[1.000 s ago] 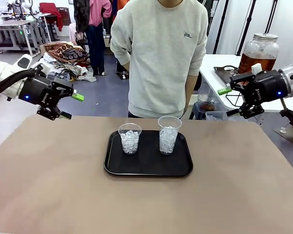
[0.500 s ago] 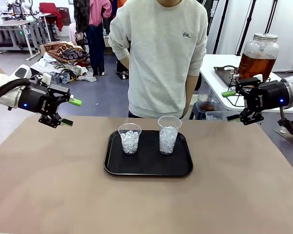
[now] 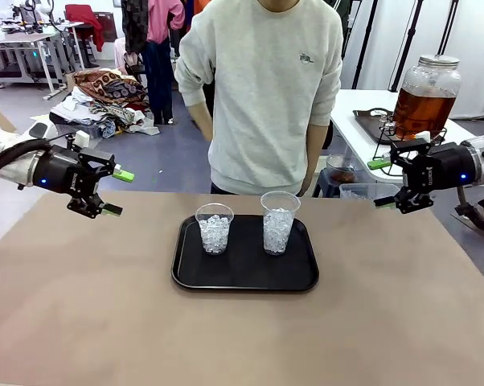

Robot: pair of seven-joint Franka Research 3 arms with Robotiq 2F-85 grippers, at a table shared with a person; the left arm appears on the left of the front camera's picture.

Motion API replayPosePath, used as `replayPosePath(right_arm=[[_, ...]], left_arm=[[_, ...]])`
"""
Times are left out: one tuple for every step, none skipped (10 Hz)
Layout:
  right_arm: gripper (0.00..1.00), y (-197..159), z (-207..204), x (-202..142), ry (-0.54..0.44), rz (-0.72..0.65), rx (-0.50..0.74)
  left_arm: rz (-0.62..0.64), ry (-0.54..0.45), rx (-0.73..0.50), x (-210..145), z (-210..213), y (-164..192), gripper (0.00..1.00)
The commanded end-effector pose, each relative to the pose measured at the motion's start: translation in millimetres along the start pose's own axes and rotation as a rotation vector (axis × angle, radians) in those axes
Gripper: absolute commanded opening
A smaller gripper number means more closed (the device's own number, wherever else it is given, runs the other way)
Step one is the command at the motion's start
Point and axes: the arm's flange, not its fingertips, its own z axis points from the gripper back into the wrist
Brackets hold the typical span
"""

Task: Pour the drink into the iced cup.
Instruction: Pick up the iced cup indicated by the human and present it to them.

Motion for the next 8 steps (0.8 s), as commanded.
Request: replayPosePath(right_arm=[[1.00, 6.7, 2.0, 2.6, -0.003, 0.056, 0.006], [1.00, 0.0, 0.0, 0.0, 0.000, 0.000, 0.000], [1.00, 0.0, 0.0, 0.0, 0.000, 0.000, 0.000], [1.00, 0.0, 0.0, 0.0, 0.000, 0.000, 0.000], [1.00, 0.0, 0.0, 0.0, 0.000, 0.000, 0.000], [1.00, 0.0, 0.0, 0.0, 0.000, 0.000, 0.000], [1.00, 0.0, 0.0, 0.0, 0.000, 0.000, 0.000], [1.00, 0.0, 0.0, 0.0, 0.000, 0.000, 0.000]], left_arm=[[-0.001, -0.002, 0.000, -1.3, -0.2, -0.6, 1.00], [-0.001, -0.002, 0.000, -1.3, -0.2, -0.6, 1.00], [-0.001, -0.002, 0.000, -1.3, -0.2, -0.6, 1.00], [-0.001, -0.002, 0.000, -1.3, -0.2, -0.6, 1.00], [-0.001, -0.002, 0.000, -1.3, -0.2, -0.6, 1.00], [-0.001, -0.002, 0.000, -1.3, -0.2, -0.6, 1.00], [-0.001, -0.002, 0.000, -1.3, -0.2, -0.6, 1.00], [-0.001, -0.002, 0.000, -1.3, -0.2, -0.6, 1.00]])
